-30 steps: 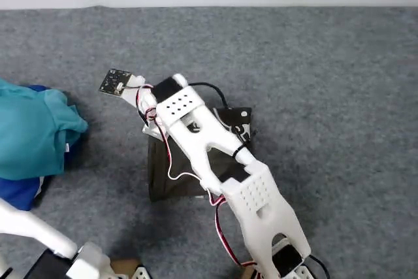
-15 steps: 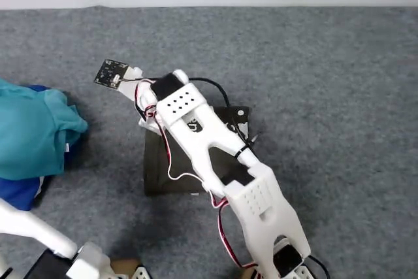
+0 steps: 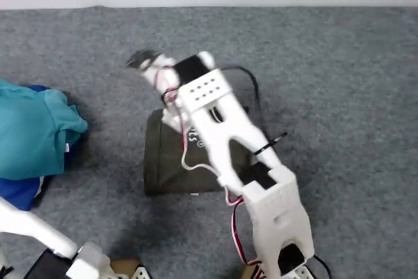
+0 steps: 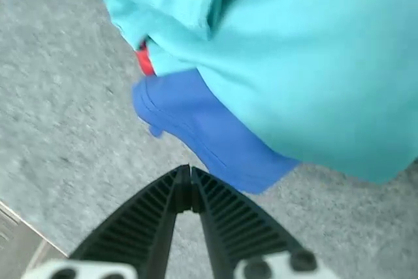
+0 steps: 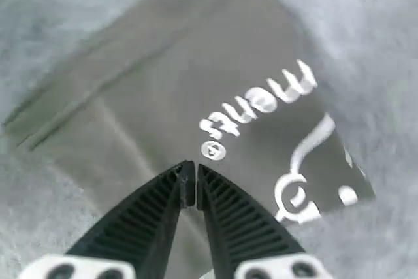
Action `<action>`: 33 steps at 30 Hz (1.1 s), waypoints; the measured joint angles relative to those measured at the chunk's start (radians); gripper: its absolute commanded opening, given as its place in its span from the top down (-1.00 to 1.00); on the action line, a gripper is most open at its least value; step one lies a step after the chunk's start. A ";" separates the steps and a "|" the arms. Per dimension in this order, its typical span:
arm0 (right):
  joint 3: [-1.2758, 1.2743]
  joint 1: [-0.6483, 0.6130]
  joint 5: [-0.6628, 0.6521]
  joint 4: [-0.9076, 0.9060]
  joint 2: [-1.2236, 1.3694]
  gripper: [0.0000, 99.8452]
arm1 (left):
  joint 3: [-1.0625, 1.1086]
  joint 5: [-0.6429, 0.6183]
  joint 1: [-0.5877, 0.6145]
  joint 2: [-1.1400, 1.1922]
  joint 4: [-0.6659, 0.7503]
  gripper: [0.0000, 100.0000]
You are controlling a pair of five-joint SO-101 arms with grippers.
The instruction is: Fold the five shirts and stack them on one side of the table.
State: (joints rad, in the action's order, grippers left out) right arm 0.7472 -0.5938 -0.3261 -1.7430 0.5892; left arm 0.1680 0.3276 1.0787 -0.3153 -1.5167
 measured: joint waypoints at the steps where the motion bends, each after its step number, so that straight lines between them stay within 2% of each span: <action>1: 0.000 0.023 0.031 0.000 0.000 0.69 | 0.009 0.000 0.000 0.000 -0.003 0.99; 5: 0.000 0.109 0.195 -0.002 0.000 0.45 | 0.018 0.052 0.000 0.000 -0.029 0.99; 13: 0.000 0.144 0.457 0.049 0.117 0.43 | 0.018 0.173 0.000 0.000 -0.037 0.99; 18: 0.000 0.150 0.563 0.069 0.172 0.43 | 0.020 0.204 0.000 0.000 -0.037 0.99; 22: 0.000 0.172 0.598 0.077 0.183 0.43 | 0.020 0.215 -0.003 0.000 -0.037 0.99; 33: 0.000 0.253 0.603 0.190 0.239 0.43 | 0.020 0.232 -0.110 0.000 -0.037 0.99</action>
State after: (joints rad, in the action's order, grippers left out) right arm 0.7472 -0.3406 0.2770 -1.5528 0.8286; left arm 0.1880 0.5593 0.9682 -0.3153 -1.5535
